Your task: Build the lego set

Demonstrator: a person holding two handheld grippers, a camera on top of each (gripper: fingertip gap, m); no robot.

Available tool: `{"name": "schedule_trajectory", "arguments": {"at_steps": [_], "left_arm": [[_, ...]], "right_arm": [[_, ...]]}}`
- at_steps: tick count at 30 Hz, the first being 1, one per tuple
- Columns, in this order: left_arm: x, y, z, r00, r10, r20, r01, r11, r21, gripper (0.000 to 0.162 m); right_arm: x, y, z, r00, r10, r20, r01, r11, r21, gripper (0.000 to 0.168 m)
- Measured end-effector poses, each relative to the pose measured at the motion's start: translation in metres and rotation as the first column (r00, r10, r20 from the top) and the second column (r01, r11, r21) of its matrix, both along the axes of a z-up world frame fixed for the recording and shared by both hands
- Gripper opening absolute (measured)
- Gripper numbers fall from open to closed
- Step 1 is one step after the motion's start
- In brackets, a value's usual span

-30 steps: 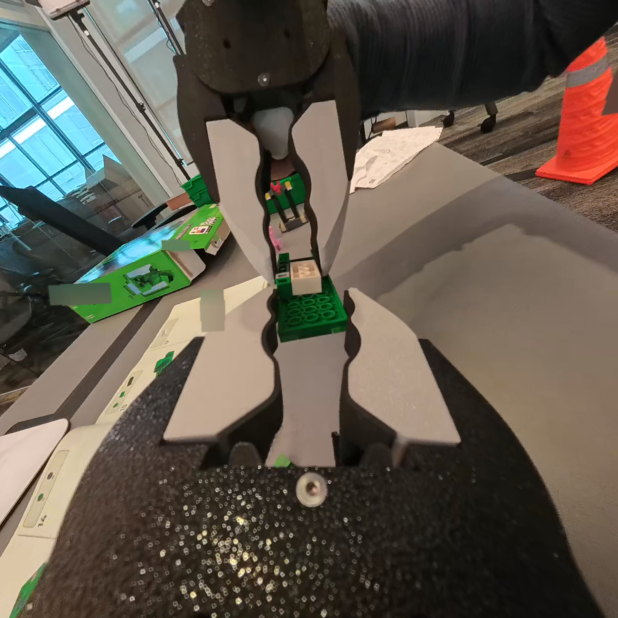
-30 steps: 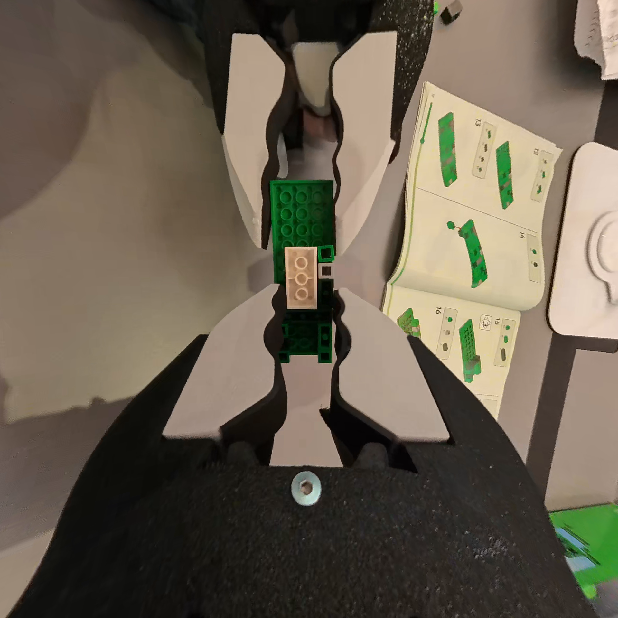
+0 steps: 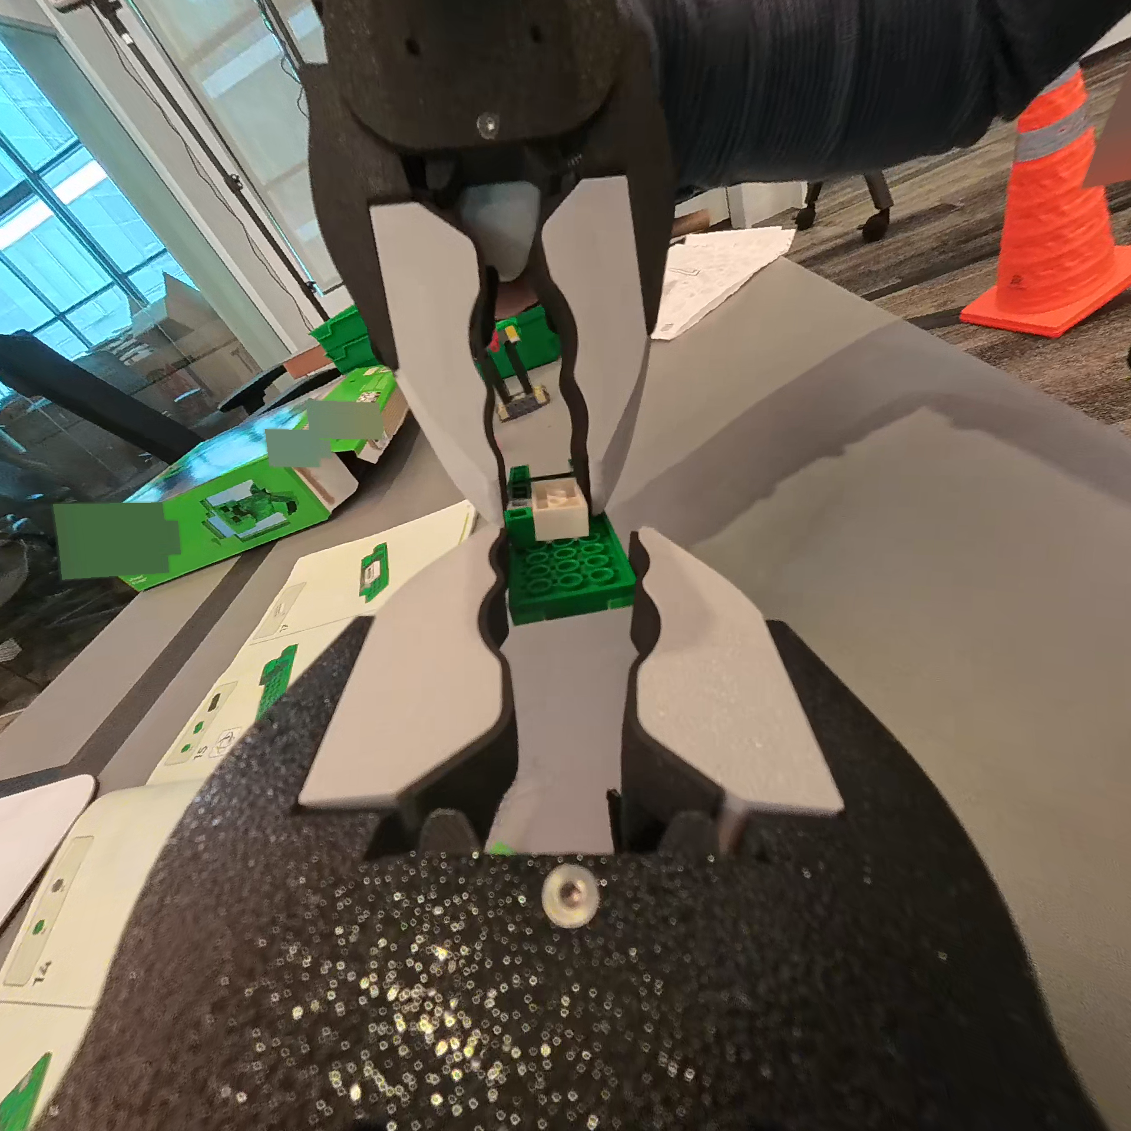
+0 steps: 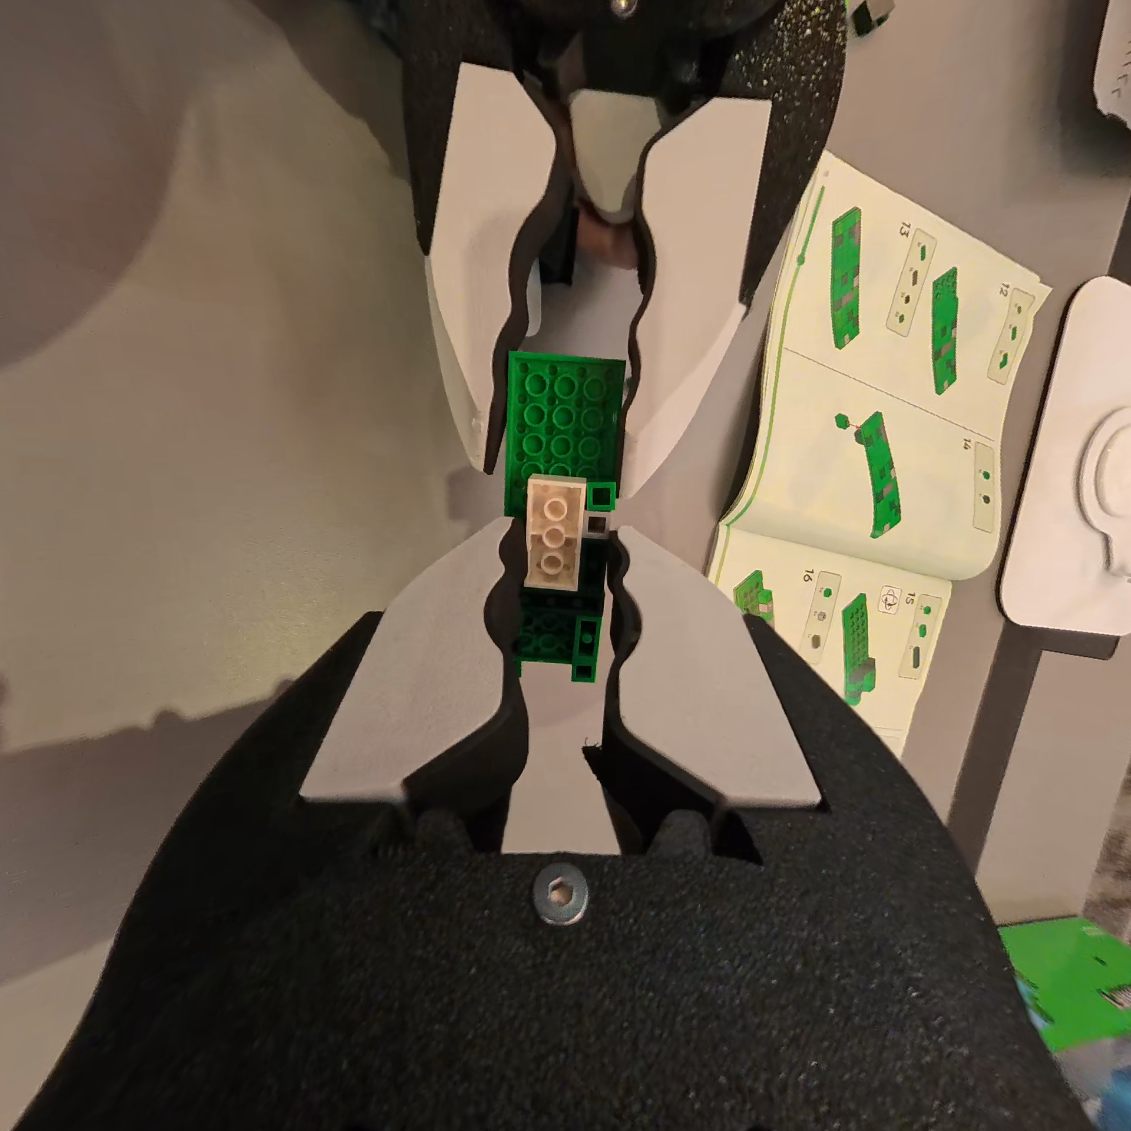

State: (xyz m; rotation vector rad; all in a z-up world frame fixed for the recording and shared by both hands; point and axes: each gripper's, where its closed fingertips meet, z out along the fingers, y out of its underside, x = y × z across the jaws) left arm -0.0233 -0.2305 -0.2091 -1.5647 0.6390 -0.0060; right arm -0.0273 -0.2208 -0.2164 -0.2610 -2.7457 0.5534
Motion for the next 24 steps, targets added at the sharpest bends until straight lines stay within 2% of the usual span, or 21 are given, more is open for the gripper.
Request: {"name": "schedule_trajectory", "arguments": {"at_steps": [5,17,24], "left_arm": [[-0.0009,-0.0002,0.0025,1.000,-0.005,0.021,0.004,1.000,0.005,0.037],[-0.0005,0.0017,-0.0032,1.000,0.004,-0.005,-0.004,1.000,-0.023,0.037],[-0.0029,0.0015,-0.0007,1.000,0.009,0.012,-0.009,1.000,-0.015,0.037]], "right_arm": [[-0.0038,-0.0054,0.0087,0.999,-0.025,-0.034,0.022,0.997,-0.071,0.029],[-0.0020,-0.0048,0.0009,0.998,0.039,-0.057,-0.037,0.999,0.039,0.024],[-0.0045,-0.0065,0.0035,0.998,0.006,-0.066,-0.006,1.000,-0.014,0.025]]}}
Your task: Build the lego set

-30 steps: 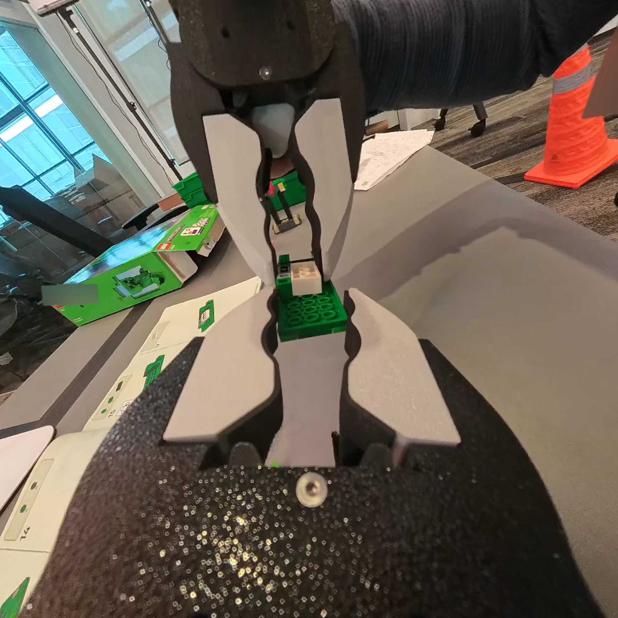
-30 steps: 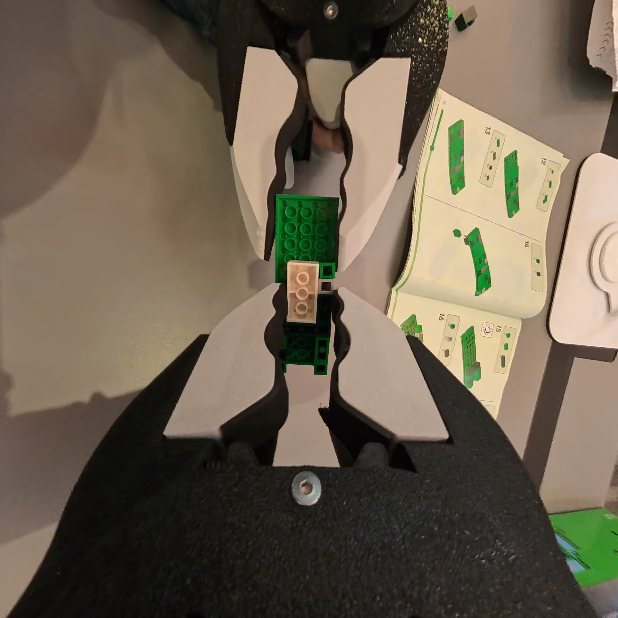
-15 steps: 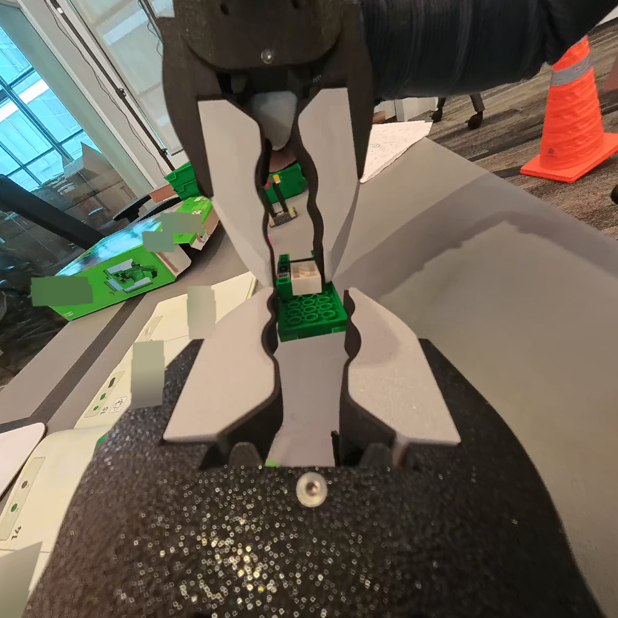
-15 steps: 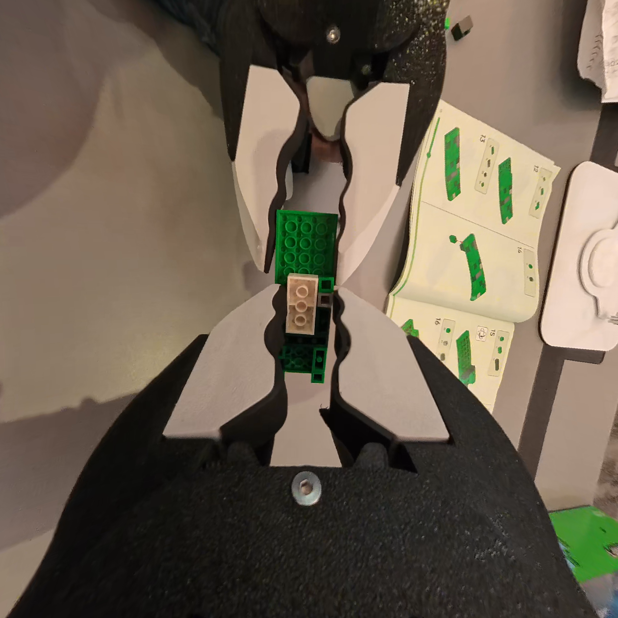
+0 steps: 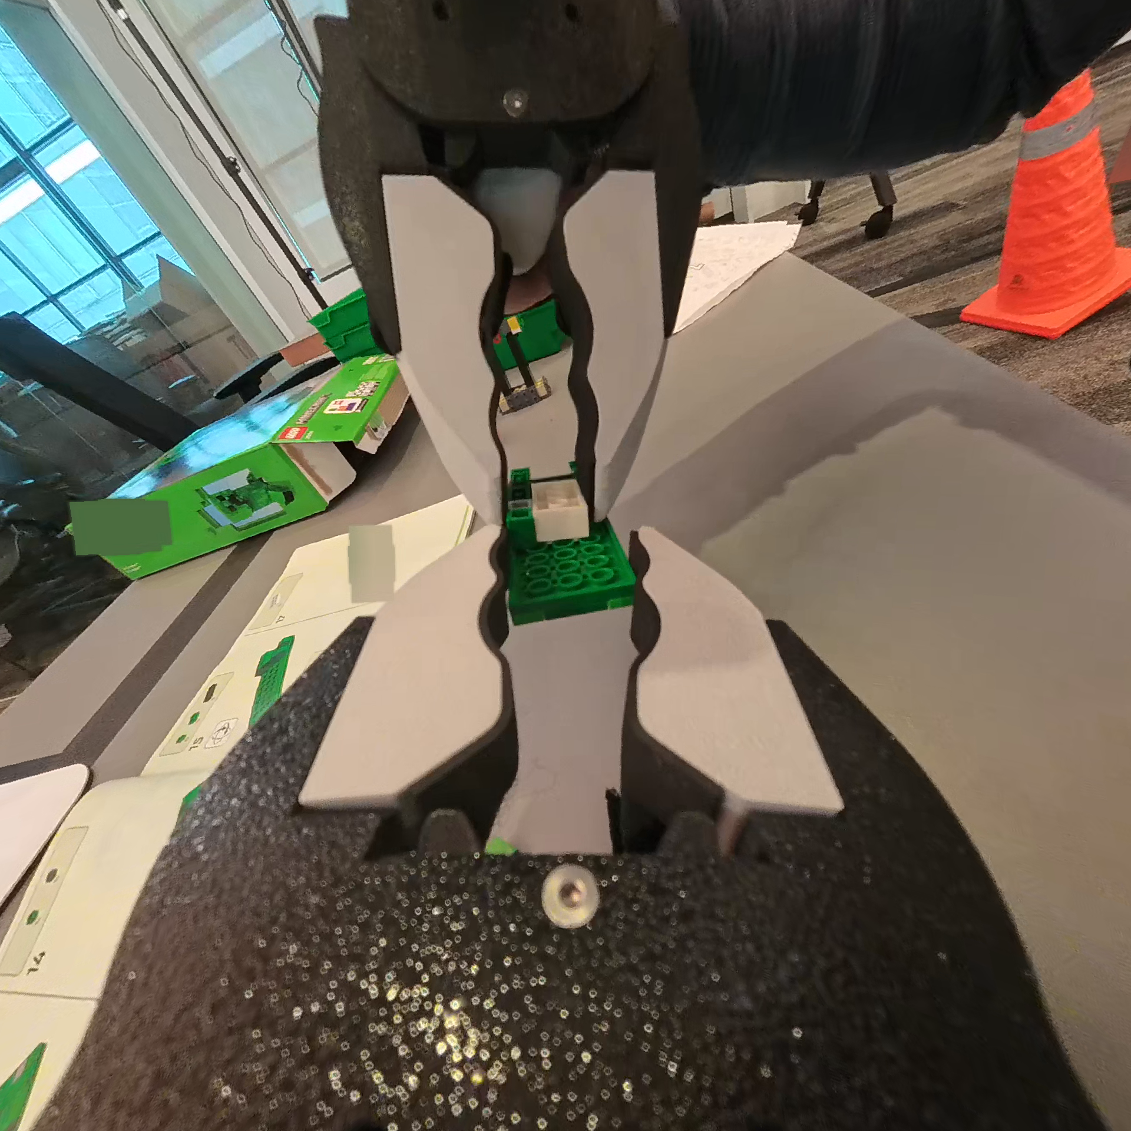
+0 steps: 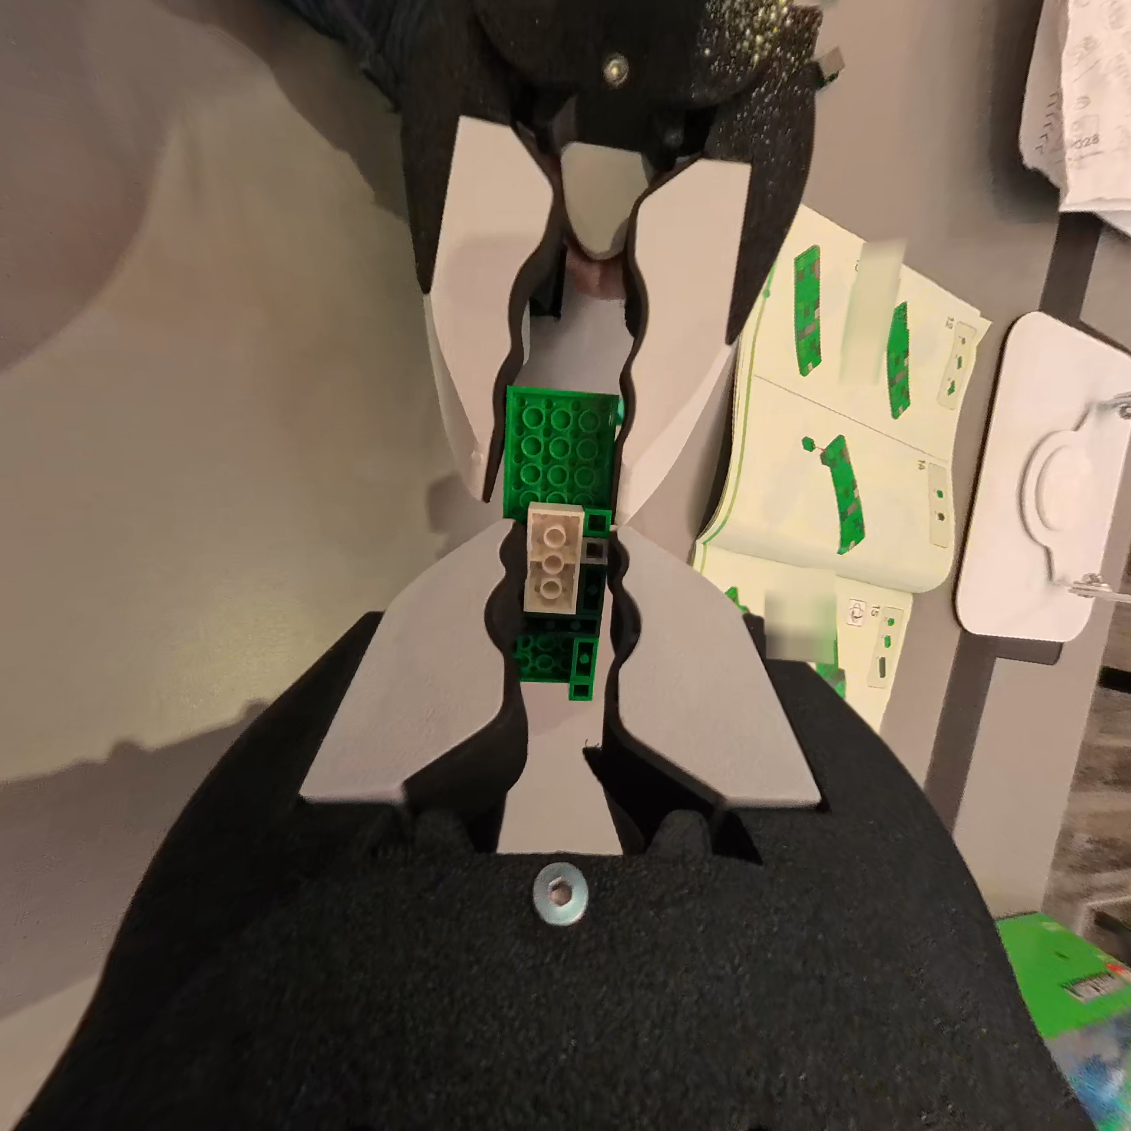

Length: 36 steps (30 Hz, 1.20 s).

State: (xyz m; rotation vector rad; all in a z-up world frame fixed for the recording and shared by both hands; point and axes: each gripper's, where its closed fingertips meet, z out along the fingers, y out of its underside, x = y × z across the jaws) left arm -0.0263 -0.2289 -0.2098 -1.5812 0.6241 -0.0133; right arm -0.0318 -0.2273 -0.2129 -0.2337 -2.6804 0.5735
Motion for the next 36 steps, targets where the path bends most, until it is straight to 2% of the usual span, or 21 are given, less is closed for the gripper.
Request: {"name": "schedule_trajectory", "arguments": {"at_steps": [4,7,11,13,16,20,23,27,29,33,36], "left_arm": [[-0.002,0.004,-0.005,1.000,0.026,-0.003,-0.026,0.999,-0.031,0.037],[-0.019,0.011,-0.002,0.985,0.152,0.083,-0.147,0.987,-0.058,0.036],[-0.058,0.015,-0.007,0.890,0.365,0.272,-0.331,0.929,-0.164,0.036],[-0.065,0.014,-0.006,0.841,0.391,0.374,-0.340,0.919,-0.198,0.036],[-0.068,0.013,-0.006,0.813,0.394,0.428,-0.331,0.919,-0.216,0.036],[-0.064,0.014,-0.007,0.822,0.377,0.427,-0.308,0.925,-0.224,0.036],[-0.061,0.015,-0.009,0.824,0.366,0.433,-0.289,0.928,-0.236,0.036],[-0.060,0.015,-0.007,0.818,0.357,0.451,-0.278,0.932,-0.232,0.036],[-0.060,0.015,-0.007,0.817,0.355,0.454,-0.275,0.932,-0.235,0.037],[-0.055,0.012,0.004,0.846,0.267,0.461,-0.220,0.963,-0.153,0.040],[-0.050,0.003,0.018,0.910,0.193,0.366,-0.191,0.981,-0.042,0.061]], "right_arm": [[0.000,0.004,-0.006,1.000,0.004,-0.009,-0.003,0.999,0.052,0.024],[-0.015,0.013,0.002,0.990,-0.096,-0.108,0.097,0.995,0.003,0.026],[-0.027,0.028,0.020,0.930,-0.187,-0.317,0.168,0.982,-0.087,0.058],[-0.030,0.031,0.015,0.896,-0.206,-0.394,0.190,0.979,-0.078,0.061],[-0.036,0.030,0.002,0.827,-0.168,-0.537,0.199,0.980,0.001,0.050],[-0.048,0.023,-0.004,0.729,-0.124,-0.673,0.228,0.971,0.067,0.041],[-0.056,0.023,-0.008,0.717,-0.117,-0.687,0.248,0.964,0.093,0.040],[-0.062,0.025,-0.010,0.694,-0.053,-0.718,0.254,0.951,0.175,0.022],[-0.062,0.024,-0.011,0.682,-0.025,-0.731,0.251,0.947,0.202,0.018],[-0.059,0.021,-0.002,0.683,-0.083,-0.726,0.225,0.969,0.102,0.018],[-0.049,0.015,0.005,0.736,-0.163,-0.657,0.157,0.985,-0.069,0.017]]}}
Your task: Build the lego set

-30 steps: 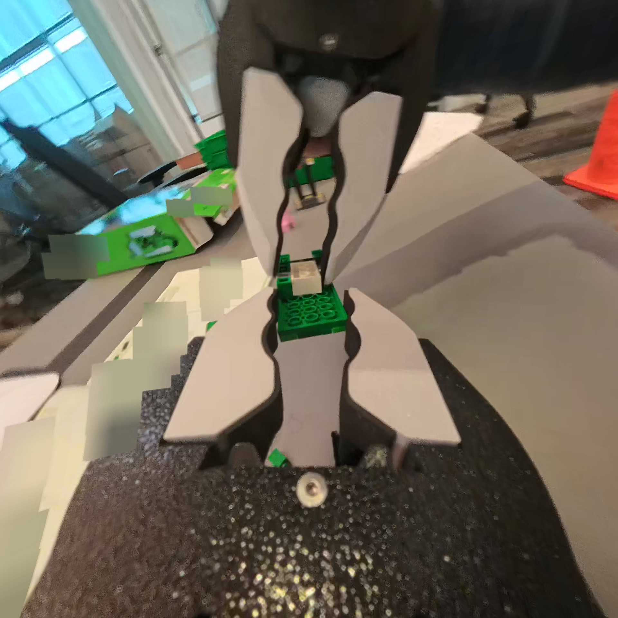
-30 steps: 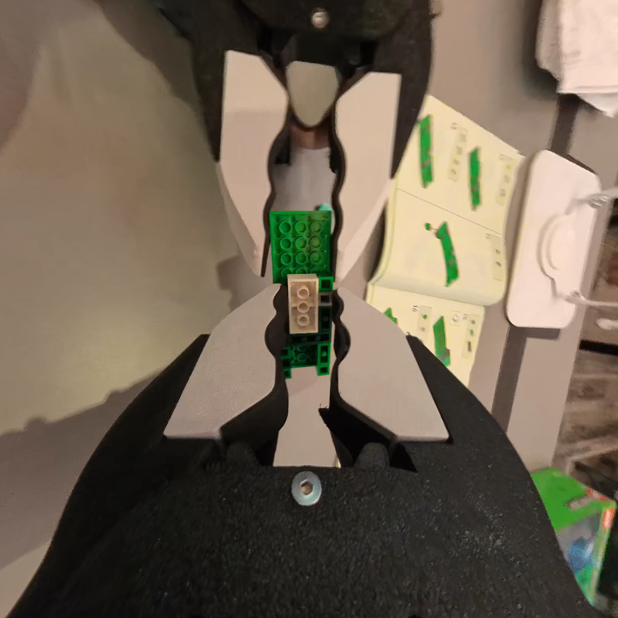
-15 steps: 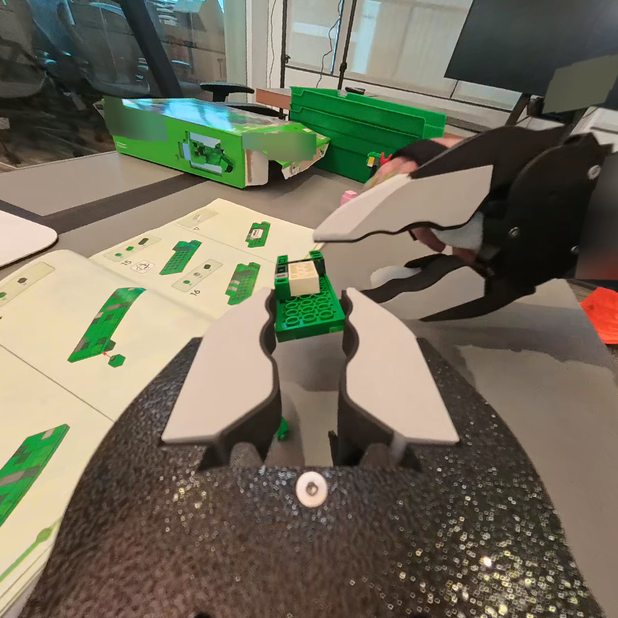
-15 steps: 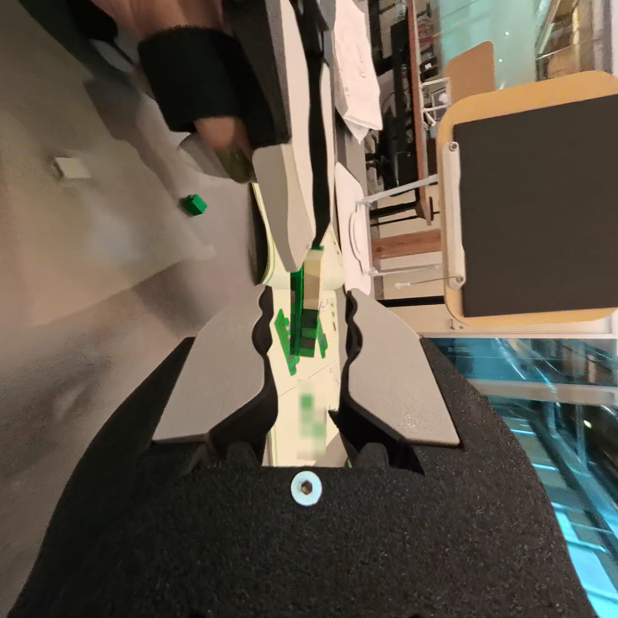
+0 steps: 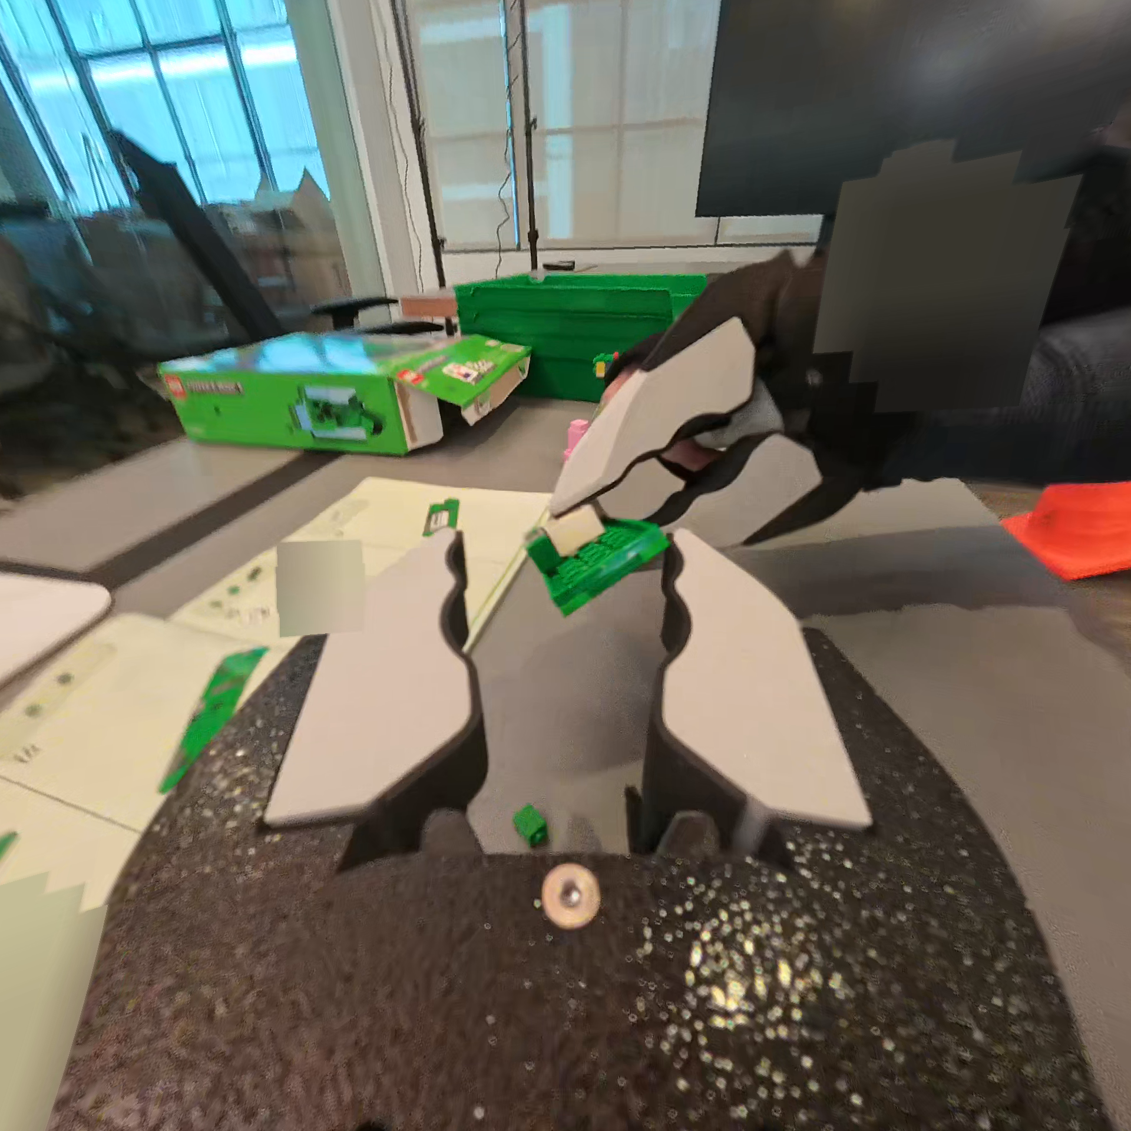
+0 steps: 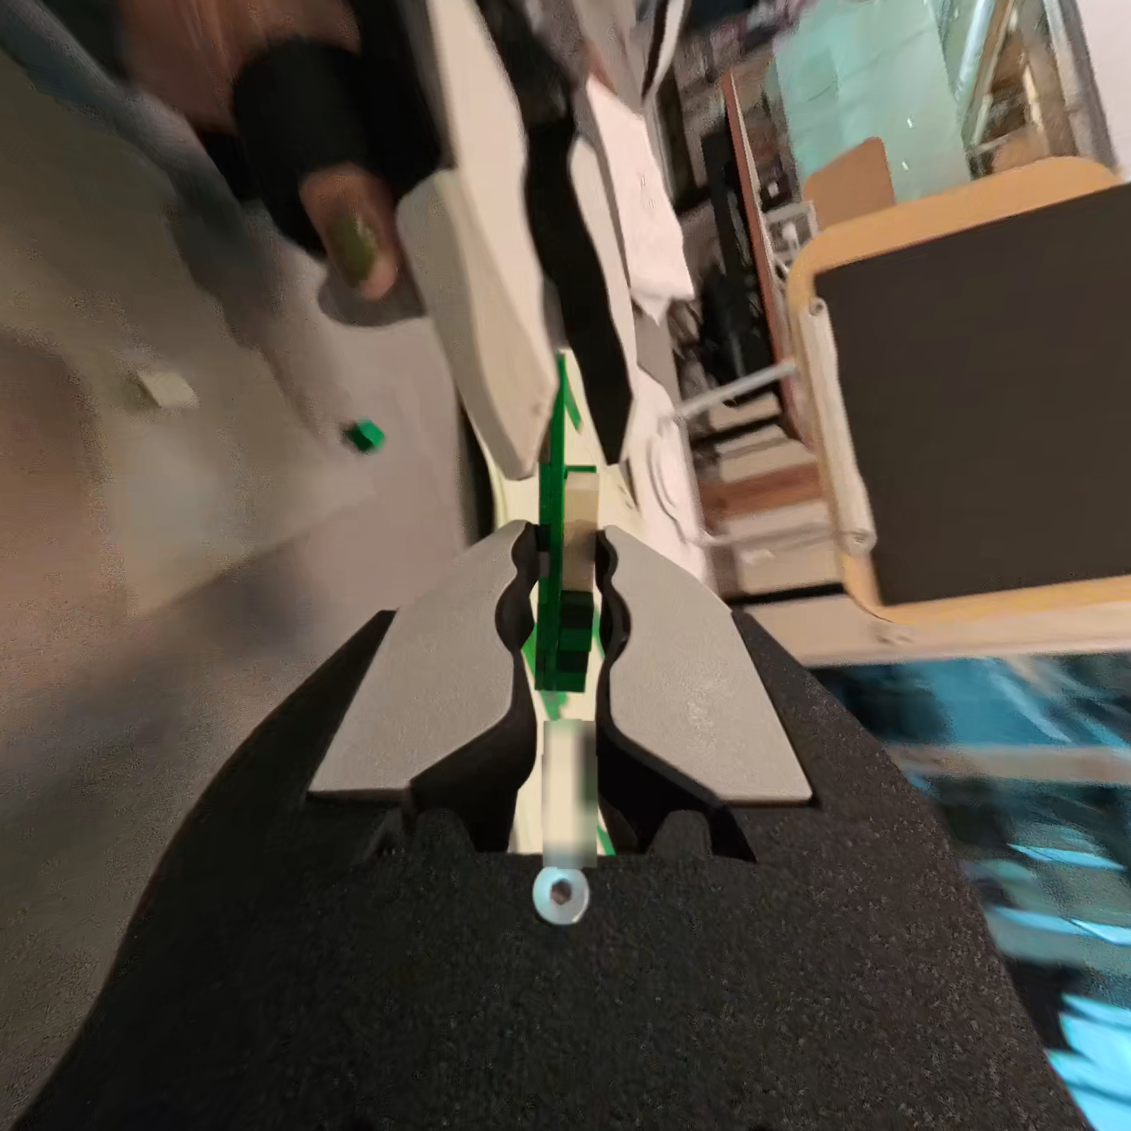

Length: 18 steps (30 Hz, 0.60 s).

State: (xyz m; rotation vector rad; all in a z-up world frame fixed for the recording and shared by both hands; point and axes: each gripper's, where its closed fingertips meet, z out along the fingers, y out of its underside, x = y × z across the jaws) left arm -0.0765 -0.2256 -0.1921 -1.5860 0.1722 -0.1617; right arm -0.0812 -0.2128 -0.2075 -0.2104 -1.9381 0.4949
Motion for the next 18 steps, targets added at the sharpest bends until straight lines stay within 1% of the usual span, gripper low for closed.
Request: {"name": "schedule_trajectory", "arguments": {"at_steps": [2,4,6,8,11,15,18], "left_arm": [[0.005,-0.006,0.007,0.996,-0.028,-0.086,0.033,0.998,0.056,0.058],[0.018,-0.014,0.017,0.985,-0.084,-0.149,0.103,0.987,0.122,0.049],[0.030,-0.019,0.026,0.976,-0.133,-0.171,0.163,0.971,0.175,0.041],[0.038,-0.022,0.031,0.969,-0.166,-0.181,0.202,0.958,0.202,0.032],[0.047,-0.025,0.034,0.959,-0.215,-0.184,0.254,0.940,0.226,0.020],[0.052,-0.028,0.038,0.953,-0.231,-0.197,0.279,0.924,0.262,0.018],[0.055,-0.028,0.038,0.949,-0.227,-0.216,0.281,0.924,0.261,0.017]], "right_arm": [[0.012,-0.011,0.008,0.992,0.108,0.061,-0.094,0.976,-0.197,0.017],[0.025,-0.023,0.020,0.968,0.237,0.087,-0.189,0.908,-0.374,0.017],[0.036,-0.030,0.029,0.942,0.323,0.090,-0.243,0.844,-0.477,0.017],[0.043,-0.035,0.033,0.925,0.369,0.093,-0.271,0.812,-0.517,0.017],[0.048,-0.040,0.037,0.916,0.393,0.081,-0.291,0.791,-0.538,0.017],[0.052,-0.043,0.040,0.908,0.412,0.070,-0.306,0.770,-0.560,0.017],[0.054,-0.043,0.039,0.903,0.424,0.074,-0.315,0.768,-0.558,0.017]]}}
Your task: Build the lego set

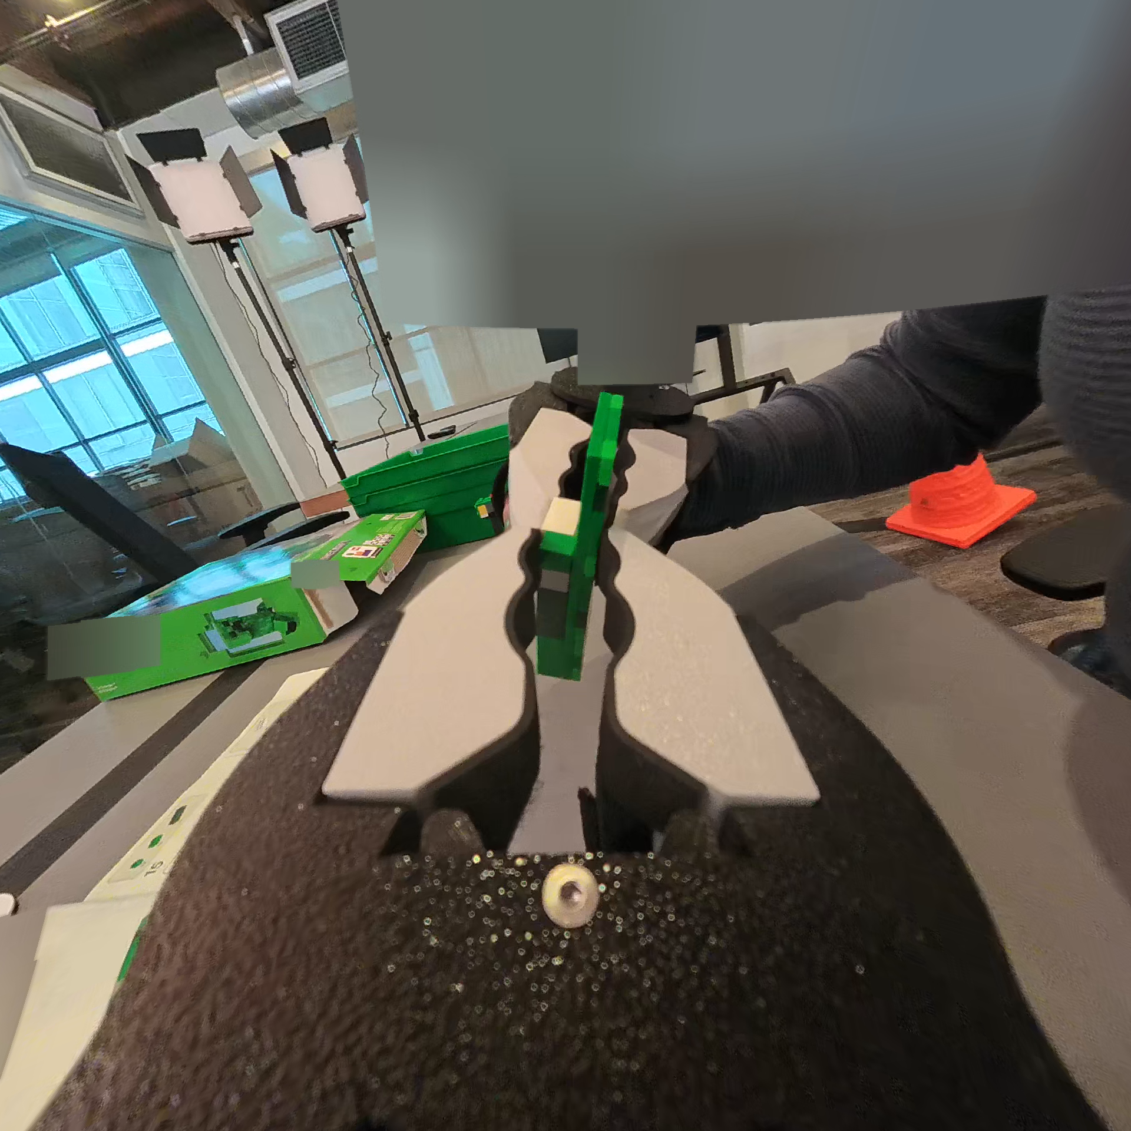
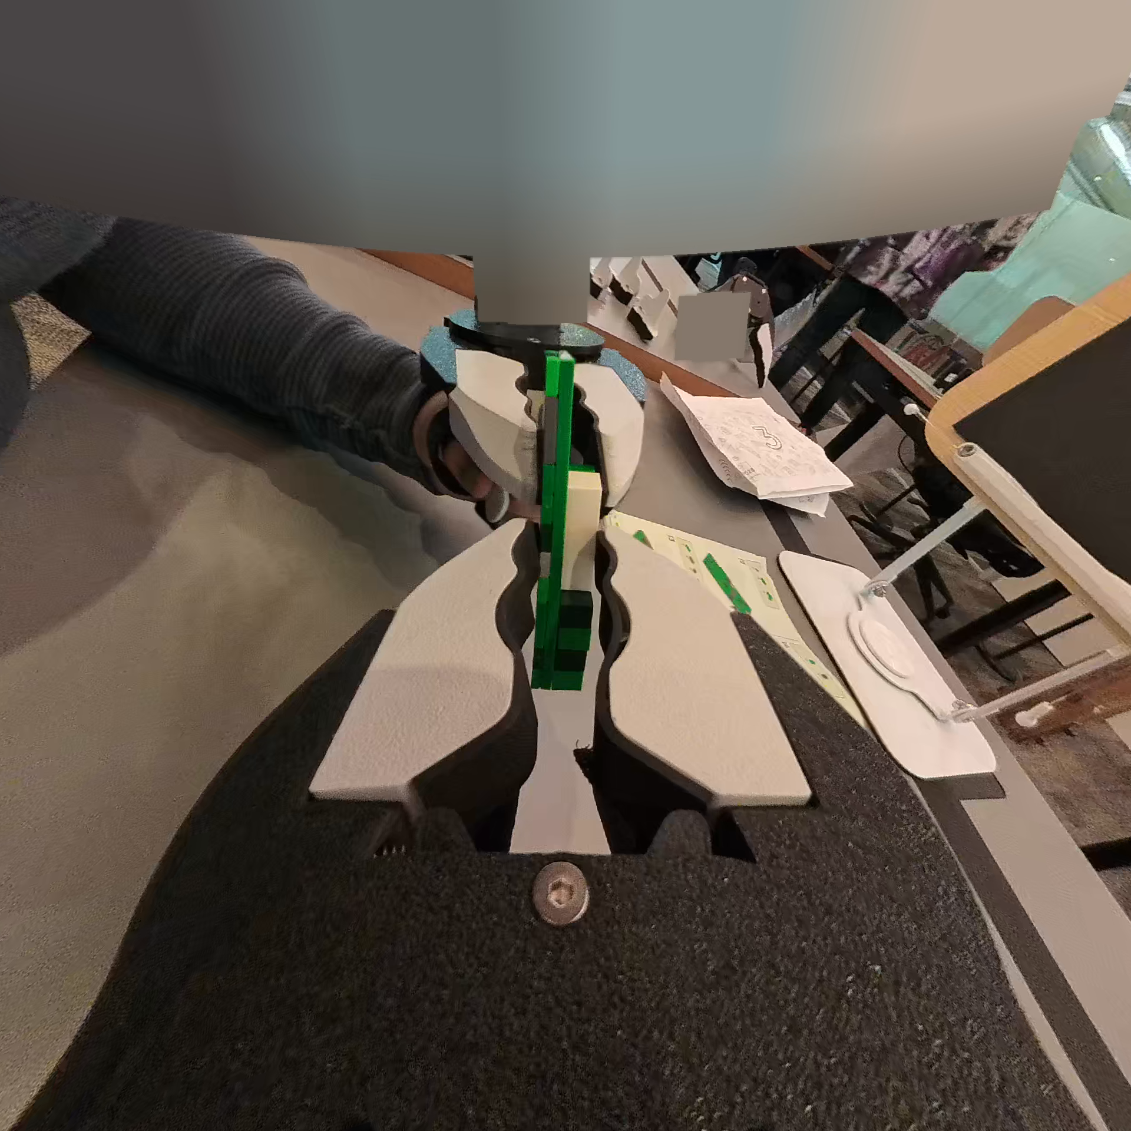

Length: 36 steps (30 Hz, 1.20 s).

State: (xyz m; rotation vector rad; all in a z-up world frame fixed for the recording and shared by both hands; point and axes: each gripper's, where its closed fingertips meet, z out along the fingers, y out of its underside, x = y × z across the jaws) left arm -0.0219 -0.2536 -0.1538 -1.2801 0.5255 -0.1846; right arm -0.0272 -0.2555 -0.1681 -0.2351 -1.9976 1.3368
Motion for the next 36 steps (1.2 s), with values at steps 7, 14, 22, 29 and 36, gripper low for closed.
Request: {"name": "schedule_trajectory", "arguments": {"at_steps": [7,14,22,29,36], "left_arm": [[0.007,-0.002,-0.002,0.999,-0.031,-0.031,0.031,0.999,-0.012,0.017],[0.002,0.004,-0.011,0.995,0.034,-0.092,-0.038,0.998,-0.040,0.017],[0.007,0.005,-0.014,0.997,-0.012,-0.077,0.006,0.996,-0.084,0.018],[0.004,0.005,-0.011,0.998,0.016,-0.055,-0.019,0.998,-0.052,0.032],[0.013,0.003,-0.017,0.995,-0.050,-0.082,0.043,0.995,-0.086,0.016]], "right_arm": [[0.007,-0.002,-0.004,1.000,0.025,0.004,-0.026,0.998,0.049,0.017],[0.005,-0.002,0.000,0.996,-0.072,-0.054,0.078,0.990,0.118,0.027],[0.007,0.001,-0.012,0.995,-0.098,0.010,0.094,0.979,0.181,0.019],[0.011,0.003,-0.007,0.998,-0.058,-0.010,0.059,0.986,0.158,0.017],[0.015,0.002,-0.011,0.999,-0.017,0.045,0.012,0.994,0.108,0.018]]}}
